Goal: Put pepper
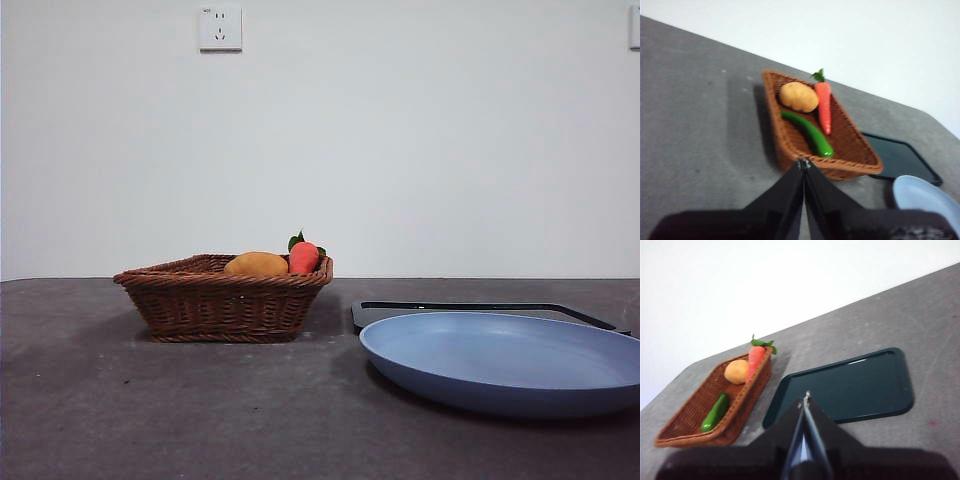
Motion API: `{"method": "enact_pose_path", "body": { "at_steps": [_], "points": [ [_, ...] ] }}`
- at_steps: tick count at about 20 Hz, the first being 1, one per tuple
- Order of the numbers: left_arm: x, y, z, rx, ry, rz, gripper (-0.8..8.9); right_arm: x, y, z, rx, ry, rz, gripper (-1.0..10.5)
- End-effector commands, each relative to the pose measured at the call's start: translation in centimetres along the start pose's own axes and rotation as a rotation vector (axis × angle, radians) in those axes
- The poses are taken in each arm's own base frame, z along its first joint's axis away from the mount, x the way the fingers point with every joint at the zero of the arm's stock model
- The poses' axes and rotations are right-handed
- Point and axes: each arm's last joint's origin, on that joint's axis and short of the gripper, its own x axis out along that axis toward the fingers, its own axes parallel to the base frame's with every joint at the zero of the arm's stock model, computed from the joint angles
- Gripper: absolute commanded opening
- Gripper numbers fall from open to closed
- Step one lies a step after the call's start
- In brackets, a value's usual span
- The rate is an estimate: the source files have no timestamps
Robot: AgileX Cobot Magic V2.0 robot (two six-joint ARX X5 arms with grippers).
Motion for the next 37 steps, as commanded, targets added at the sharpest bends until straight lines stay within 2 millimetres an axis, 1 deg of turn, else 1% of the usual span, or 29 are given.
{"method": "enact_pose_path", "body": {
  "at_steps": [1, 6, 10, 17, 20, 22, 24, 25, 30, 32, 33, 34, 35, 36, 37],
  "points": [
    [-0.1, -0.7, 1.4, -0.003, 0.032, -0.028, 0.07, 0.0, 0.7, 1.4, 0.008, 0.037, 0.011, 0.1],
    [0.1, -1.8, 3.7, 0.019, 0.108, -0.076, 0.07, 0.3, 1.8, 4.0, -0.04, 0.172, 0.027, 0.1],
    [0.4, -3.0, 5.7, 0.059, 0.169, -0.129, 0.07, 0.4, 2.9, 6.3, -0.113, 0.298, 0.04, 0.1],
    [0.9, -5.2, 7.9, 0.088, 0.277, -0.226, 0.07, 0.5, 5.3, 9.9, -0.238, 0.496, 0.099, 0.1],
    [1.2, -6.2, 8.6, 0.108, 0.332, -0.208, 0.07, 0.6, 6.3, 11.3, -0.269, 0.586, 0.132, 0.1],
    [1.1, -6.6, 8.9, 0.129, 0.359, -0.136, 0.07, 0.7, 6.6, 11.5, -0.277, 0.63, 0.124, 0.1],
    [1.0, -6.9, 9.4, 0.176, 0.367, -0.028, 0.07, 0.9, 6.7, 11.2, -0.31, 0.668, 0.087, 0.1],
    [0.9, -7.1, 9.6, 0.198, 0.356, -0.013, 0.07, 1.0, 6.7, 11.1, -0.319, 0.686, 0.085, 0.1],
    [0.9, -7.5, 10.1, 0.215, 0.318, -0.027, 0.07, 1.5, 7.0, 10.9, -0.328, 0.702, 0.113, 0.1],
    [1.0, -7.6, 10.1, 0.216, 0.31, -0.036, 0.12, 1.5, 7.0, 11.0, -0.329, 0.692, 0.115, 0.3],
    [1.0, -7.6, 10.2, 0.213, 0.307, -0.035, 0.43, 1.5, 7.0, 11.0, -0.326, 0.688, 0.114, 0.7],
    [1.0, -7.6, 10.2, 0.213, 0.305, -0.036, 1.26, 1.6, 7.0, 11.1, -0.32, 0.682, 0.112, 1.3],
    [1.0, -7.6, 10.3, 0.215, 0.298, -0.038, 2.61, 1.6, 7.1, 11.1, -0.309, 0.673, 0.11, 2.1],
    [1.0, -7.7, 10.4, 0.218, 0.286, -0.044, 3.44, 1.7, 7.1, 11.2, -0.301, 0.665, 0.108, 2.8],
    [1.0, -7.8, 10.5, 0.217, 0.278, -0.071, 3.63, 1.7, 7.1, 11.2, -0.301, 0.665, 0.108, 3.0]
  ]
}}
